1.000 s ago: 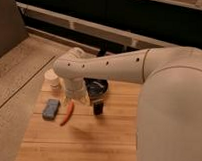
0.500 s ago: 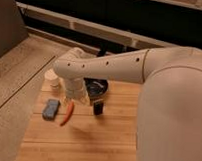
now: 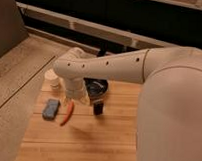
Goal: Knock the eraser over
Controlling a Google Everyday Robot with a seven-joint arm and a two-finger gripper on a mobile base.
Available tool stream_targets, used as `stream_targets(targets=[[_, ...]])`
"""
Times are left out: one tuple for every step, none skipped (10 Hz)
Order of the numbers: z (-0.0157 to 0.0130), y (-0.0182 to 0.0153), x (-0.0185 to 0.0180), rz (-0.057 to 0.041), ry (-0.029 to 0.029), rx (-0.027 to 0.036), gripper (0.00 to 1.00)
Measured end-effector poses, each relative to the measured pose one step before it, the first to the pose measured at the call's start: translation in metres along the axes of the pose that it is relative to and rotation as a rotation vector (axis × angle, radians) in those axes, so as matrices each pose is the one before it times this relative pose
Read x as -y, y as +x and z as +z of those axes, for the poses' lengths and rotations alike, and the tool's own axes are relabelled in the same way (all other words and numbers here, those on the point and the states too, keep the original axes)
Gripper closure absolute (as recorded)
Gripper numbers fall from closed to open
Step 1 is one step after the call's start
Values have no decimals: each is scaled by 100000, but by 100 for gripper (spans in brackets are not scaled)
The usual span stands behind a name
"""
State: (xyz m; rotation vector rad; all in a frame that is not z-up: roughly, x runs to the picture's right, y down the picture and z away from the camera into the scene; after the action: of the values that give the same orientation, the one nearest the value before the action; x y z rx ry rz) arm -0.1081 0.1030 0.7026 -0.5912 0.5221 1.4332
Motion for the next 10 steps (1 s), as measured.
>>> stream_targets(targets=[[-29, -45, -38, -74, -18, 127, 35], [175, -278, -85, -359, -177, -501, 35], [396, -390, 174, -205, 302, -1037, 35], [499, -387, 206, 229, 146, -1664, 35], [610, -390, 253, 934, 163, -2180, 35], [666, -286, 47, 1222, -220, -2386, 35], [550, -167, -88, 1392, -628, -2027, 35], [333, -39, 62, 2173, -254, -1506, 35], [188, 113, 330, 3730, 287, -1547, 35], [-145, 262, 536, 2831, 1399, -644, 35]])
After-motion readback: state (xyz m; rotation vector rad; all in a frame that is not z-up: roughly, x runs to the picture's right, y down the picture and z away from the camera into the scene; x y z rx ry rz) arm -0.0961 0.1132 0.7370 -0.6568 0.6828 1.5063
